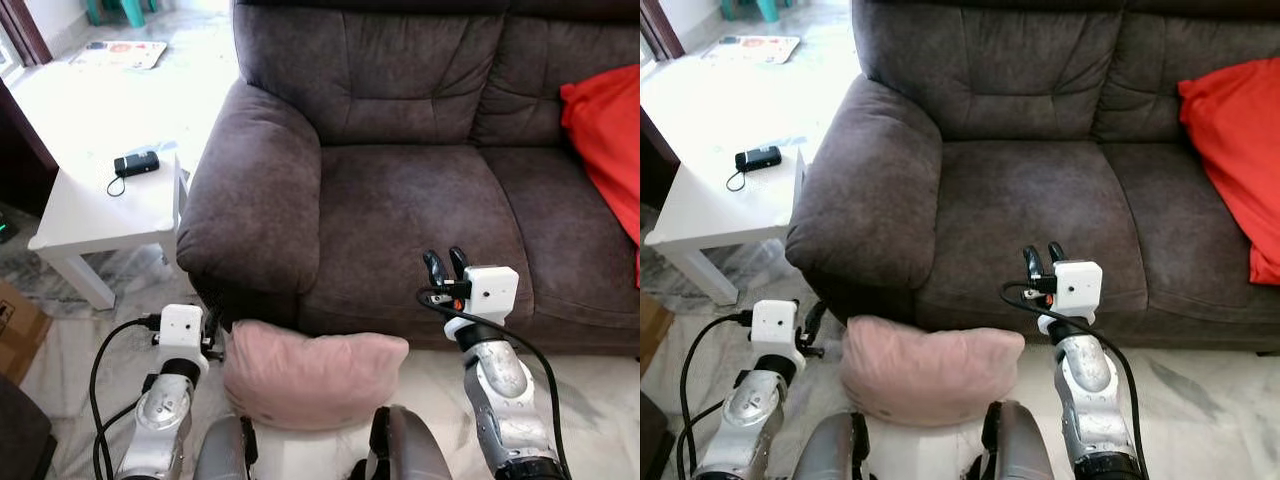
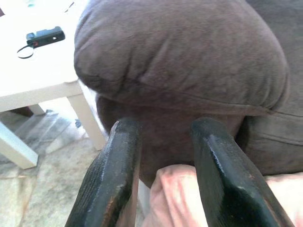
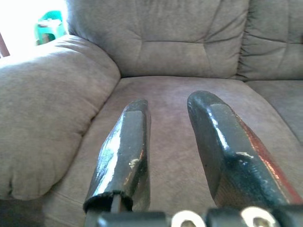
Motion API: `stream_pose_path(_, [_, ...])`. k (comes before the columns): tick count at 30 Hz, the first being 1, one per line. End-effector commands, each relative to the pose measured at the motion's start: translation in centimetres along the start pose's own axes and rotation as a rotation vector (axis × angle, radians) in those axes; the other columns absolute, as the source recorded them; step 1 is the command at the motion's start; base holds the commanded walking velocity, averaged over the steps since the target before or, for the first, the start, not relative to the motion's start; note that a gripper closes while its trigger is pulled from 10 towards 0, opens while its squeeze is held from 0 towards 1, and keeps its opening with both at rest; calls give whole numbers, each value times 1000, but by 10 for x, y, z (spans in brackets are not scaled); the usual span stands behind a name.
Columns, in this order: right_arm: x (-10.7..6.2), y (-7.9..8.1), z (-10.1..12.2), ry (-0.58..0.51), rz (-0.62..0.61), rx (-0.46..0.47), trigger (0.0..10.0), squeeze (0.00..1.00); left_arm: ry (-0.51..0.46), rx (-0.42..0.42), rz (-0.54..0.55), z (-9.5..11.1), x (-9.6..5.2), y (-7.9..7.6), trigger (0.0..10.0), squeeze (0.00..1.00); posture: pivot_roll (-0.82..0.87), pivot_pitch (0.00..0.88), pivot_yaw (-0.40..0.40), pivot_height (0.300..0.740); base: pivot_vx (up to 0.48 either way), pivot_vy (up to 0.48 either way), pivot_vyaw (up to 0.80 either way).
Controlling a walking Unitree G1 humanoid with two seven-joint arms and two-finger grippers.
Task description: Move the pillow to the sofa from floor
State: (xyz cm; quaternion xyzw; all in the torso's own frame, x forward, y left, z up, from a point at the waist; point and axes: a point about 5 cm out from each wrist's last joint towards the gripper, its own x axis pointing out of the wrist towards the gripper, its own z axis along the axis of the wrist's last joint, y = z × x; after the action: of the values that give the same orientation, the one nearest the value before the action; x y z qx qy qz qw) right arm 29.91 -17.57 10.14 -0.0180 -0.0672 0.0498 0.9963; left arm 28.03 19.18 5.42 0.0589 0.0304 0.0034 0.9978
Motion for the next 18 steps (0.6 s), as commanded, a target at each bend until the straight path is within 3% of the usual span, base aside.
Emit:
stream_pose_path(1, [-2, -2, 0, -1, -3, -12, 10000, 0, 0, -4, 7, -1, -1, 0, 10000, 0, -33, 138, -40, 602, 0, 0, 0])
stream_pose_path(4, [-2, -1, 0, -4, 9, -31, 10000, 0, -4, -6, 6, -1, -1, 0, 10000, 0, -33, 138, -40, 602, 0, 0, 0])
stream_pose_path(8, [-2, 0, 0, -5, 11, -27, 10000, 0, -11, -8, 6, 0, -1, -1, 10000, 0, -32, 138, -42, 602, 60, 0, 755])
stream_pose_path(18, [-1, -1, 1, -6, 3, -15, 10000, 0, -18, -7, 5, 1, 0, -1, 10000, 0, -33, 137, -45, 602, 256, 0, 0])
